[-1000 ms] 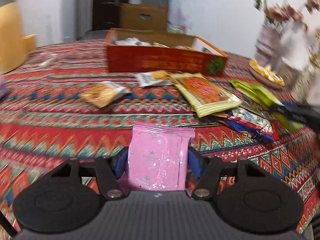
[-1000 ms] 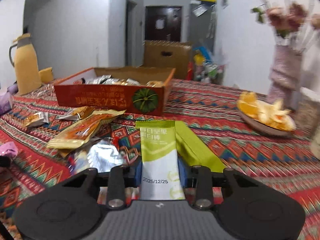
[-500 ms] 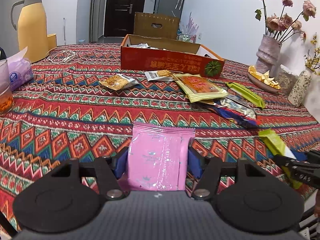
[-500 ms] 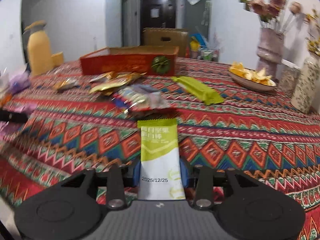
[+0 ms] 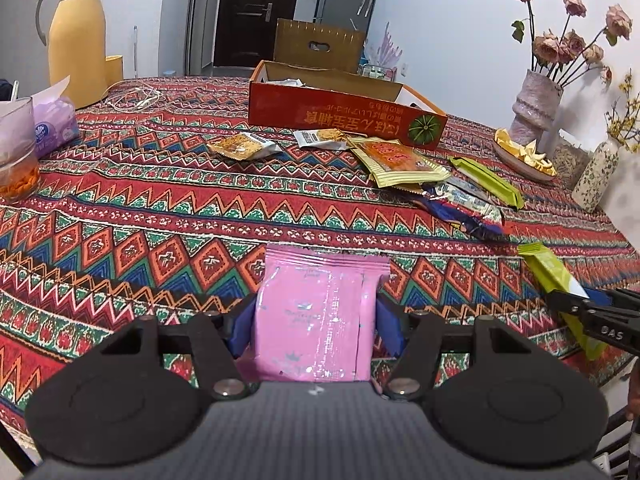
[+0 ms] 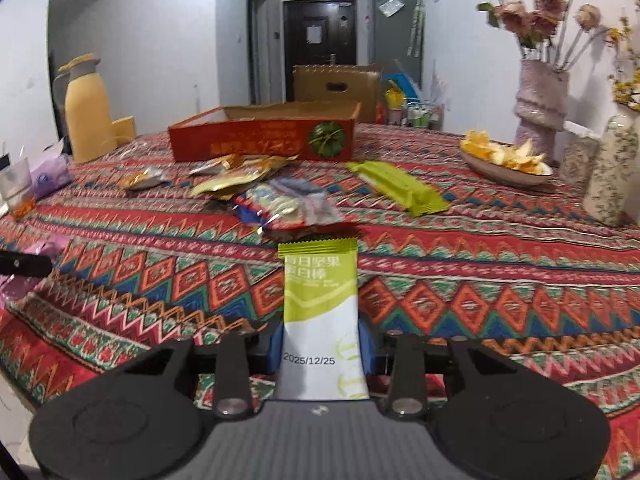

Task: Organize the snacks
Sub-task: 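Carry the pink packet and green bar over the orange box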

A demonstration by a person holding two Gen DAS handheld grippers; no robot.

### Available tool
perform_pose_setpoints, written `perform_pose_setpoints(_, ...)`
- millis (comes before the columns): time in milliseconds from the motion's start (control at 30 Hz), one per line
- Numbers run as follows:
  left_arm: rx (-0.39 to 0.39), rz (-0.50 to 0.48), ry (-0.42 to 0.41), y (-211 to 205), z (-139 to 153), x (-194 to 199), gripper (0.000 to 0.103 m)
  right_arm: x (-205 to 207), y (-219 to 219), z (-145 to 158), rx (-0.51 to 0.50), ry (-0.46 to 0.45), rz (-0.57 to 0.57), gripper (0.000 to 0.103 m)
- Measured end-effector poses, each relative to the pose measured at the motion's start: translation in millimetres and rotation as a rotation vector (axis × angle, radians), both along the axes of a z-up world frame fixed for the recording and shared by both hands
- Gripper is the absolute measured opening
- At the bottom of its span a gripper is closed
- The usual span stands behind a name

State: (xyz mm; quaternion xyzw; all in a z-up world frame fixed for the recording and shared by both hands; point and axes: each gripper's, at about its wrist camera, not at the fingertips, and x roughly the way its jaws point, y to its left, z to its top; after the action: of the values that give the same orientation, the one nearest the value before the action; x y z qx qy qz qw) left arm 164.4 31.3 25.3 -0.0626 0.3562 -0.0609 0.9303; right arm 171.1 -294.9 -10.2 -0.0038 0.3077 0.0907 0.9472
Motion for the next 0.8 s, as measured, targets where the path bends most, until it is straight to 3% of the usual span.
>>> perform_pose_setpoints(233, -0.026, -0.032, -0.060, 14, 40, 45, 0.062, 19, -19, 54, 0.005, -0.108, 0.037, 0.035)
perform_pose_setpoints(500, -0.028, -0.074, -0.123, 2, 86, 168, 0.062, 144, -3, 115, 0.007, -0.211, 0.162, 0.035)
perform_pose_setpoints(800, -0.019, -0.142, -0.017, -36, 85, 326, 0.062, 355, 51, 108, -0.159, 0.022, 0.156, 0.035)
